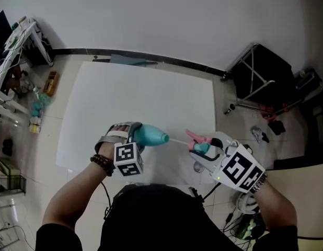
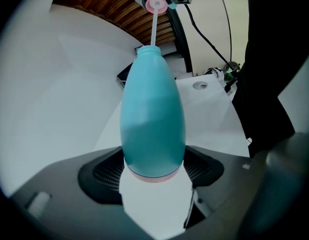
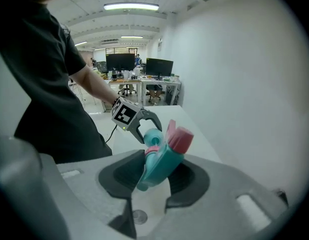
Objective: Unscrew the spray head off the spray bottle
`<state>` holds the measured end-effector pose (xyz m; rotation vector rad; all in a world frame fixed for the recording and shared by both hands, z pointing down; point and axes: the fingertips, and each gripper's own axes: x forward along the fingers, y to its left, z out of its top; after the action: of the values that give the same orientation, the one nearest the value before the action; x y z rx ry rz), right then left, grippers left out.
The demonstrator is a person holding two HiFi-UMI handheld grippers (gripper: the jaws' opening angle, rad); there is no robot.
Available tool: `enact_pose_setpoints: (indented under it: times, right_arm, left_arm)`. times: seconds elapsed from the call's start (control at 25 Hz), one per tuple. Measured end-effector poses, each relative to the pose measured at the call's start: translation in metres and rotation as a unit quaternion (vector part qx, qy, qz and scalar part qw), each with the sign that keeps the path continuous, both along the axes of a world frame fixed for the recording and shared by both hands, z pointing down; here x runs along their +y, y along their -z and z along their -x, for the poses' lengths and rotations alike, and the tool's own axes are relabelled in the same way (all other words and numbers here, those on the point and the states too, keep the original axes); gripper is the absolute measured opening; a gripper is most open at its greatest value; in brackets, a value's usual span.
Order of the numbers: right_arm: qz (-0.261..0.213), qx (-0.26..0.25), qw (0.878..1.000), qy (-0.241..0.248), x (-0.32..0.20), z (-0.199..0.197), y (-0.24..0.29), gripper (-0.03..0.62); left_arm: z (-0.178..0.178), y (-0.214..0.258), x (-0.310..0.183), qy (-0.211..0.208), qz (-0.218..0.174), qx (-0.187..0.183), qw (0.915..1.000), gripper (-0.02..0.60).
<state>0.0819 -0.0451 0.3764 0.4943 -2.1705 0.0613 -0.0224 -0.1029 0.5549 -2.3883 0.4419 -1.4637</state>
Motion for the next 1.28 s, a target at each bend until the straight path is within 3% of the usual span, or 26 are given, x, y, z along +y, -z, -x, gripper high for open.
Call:
enact_pose_setpoints:
  times: [0.2,0.4,0.56,0.84,0.92,1.04,1.16,1.28]
  right_arm:
    - [-0.049,0.039,0.995,0.077,0.011,0.013,-0.004,0.118]
    - [-0.116,0.087,0.974,0.174,0.024,0.031,-0.006,0.118]
    - [-0.195,0.146,0.936,0.253,0.030,0.034,-0.015,0.118]
    - [-0.303,0.237,0.848,0.366,0.036,0.037,-0.034,0.118]
    - [-0.322,0.250,0.827,0.386,0.037,0.038,-0.039,0.118]
    - [-0.341,0.256,0.809,0.405,0.039,0.040,-0.042,0.118]
    - [-0.356,0.244,0.802,0.413,0.045,0.045,-0.040,0.118]
    - [-0.376,0.244,0.783,0.431,0.049,0.047,-0.040,0.118]
  left_arm:
    - [0.003,0.009,0.011,-0.023,0.006,-0.009,0.9997,0.396]
    - [0.005,0.015,0.019,-0.048,0.011,-0.022,0.9986,0.396]
    - [0.006,0.022,0.023,-0.066,0.012,-0.031,0.9973,0.396]
    - [0.005,0.025,0.031,-0.099,0.017,-0.048,0.9938,0.396]
    - [0.004,0.025,0.033,-0.108,0.018,-0.051,0.9927,0.396]
    - [0.001,0.026,0.035,-0.119,0.018,-0.056,0.9912,0.396]
    - [-0.003,0.027,0.039,-0.130,0.019,-0.061,0.9895,0.396]
    - [-0.003,0.028,0.041,-0.141,0.021,-0.067,0.9874,0.396]
